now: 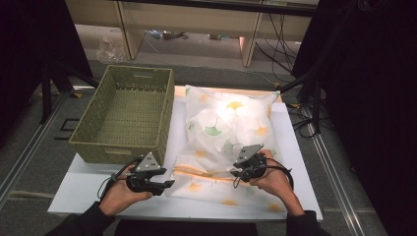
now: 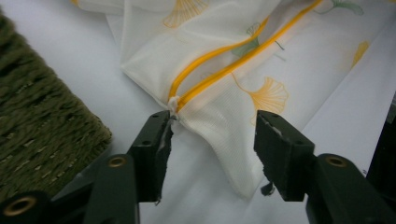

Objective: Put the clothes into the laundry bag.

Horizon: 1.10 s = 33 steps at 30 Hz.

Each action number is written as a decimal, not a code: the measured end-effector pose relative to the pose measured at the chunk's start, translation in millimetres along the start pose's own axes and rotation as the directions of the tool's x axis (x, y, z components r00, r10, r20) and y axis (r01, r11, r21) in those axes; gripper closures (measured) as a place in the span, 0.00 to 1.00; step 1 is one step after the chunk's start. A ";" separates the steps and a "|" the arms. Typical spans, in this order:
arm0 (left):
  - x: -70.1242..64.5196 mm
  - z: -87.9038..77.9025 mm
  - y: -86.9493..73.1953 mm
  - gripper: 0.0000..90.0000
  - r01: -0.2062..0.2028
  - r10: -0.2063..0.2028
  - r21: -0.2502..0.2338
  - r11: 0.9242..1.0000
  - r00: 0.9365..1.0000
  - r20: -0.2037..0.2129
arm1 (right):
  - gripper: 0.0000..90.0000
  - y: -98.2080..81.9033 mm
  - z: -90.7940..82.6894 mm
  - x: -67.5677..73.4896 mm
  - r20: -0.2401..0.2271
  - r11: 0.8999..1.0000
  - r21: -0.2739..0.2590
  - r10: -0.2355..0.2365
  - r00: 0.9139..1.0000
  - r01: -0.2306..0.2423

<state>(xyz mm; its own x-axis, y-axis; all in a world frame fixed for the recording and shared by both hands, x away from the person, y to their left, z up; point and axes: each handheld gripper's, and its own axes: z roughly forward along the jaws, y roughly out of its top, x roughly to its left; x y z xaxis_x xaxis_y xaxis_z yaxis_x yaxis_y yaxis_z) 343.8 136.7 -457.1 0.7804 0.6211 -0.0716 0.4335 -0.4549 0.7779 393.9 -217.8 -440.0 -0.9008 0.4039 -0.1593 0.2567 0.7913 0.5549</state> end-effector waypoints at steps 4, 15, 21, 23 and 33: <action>1.0 -7.0 1.4 0.43 -0.010 0.009 -0.033 0.999 0.999 -0.032 | 0.57 1.1 -11.7 0.5 0.059 0.995 -0.090 0.045 0.997 -0.039; 4.6 -23.4 1.2 0.36 0.040 -0.047 -0.128 0.991 0.998 -0.047 | 0.47 -13.2 -39.4 -3.8 0.107 0.943 -0.277 0.223 0.969 -0.186; 5.2 -29.3 1.0 0.34 0.047 -0.056 -0.152 0.987 0.997 -0.055 | 0.37 -23.9 -42.6 -0.1 0.119 0.930 -0.286 0.274 0.954 -0.231; 5.6 -31.3 0.6 0.34 0.029 -0.038 -0.154 0.988 0.998 -0.059 | 0.35 -26.0 -45.1 2.0 0.138 0.924 -0.300 0.287 0.948 -0.236; 6.8 -34.3 -3.6 0.25 0.042 -0.051 -0.157 0.987 0.997 -0.053 | 0.31 -39.9 -48.3 17.4 0.104 0.906 -0.327 0.316 0.943 -0.267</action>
<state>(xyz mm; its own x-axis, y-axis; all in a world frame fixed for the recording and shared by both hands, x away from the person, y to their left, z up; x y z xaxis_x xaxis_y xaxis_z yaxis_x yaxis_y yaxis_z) 332.1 164.4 -439.0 0.7323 0.6765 -0.0780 0.3901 -0.3228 0.8624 351.1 -264.5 -425.5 -0.7324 0.6783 -0.0597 0.3591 0.4593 0.8125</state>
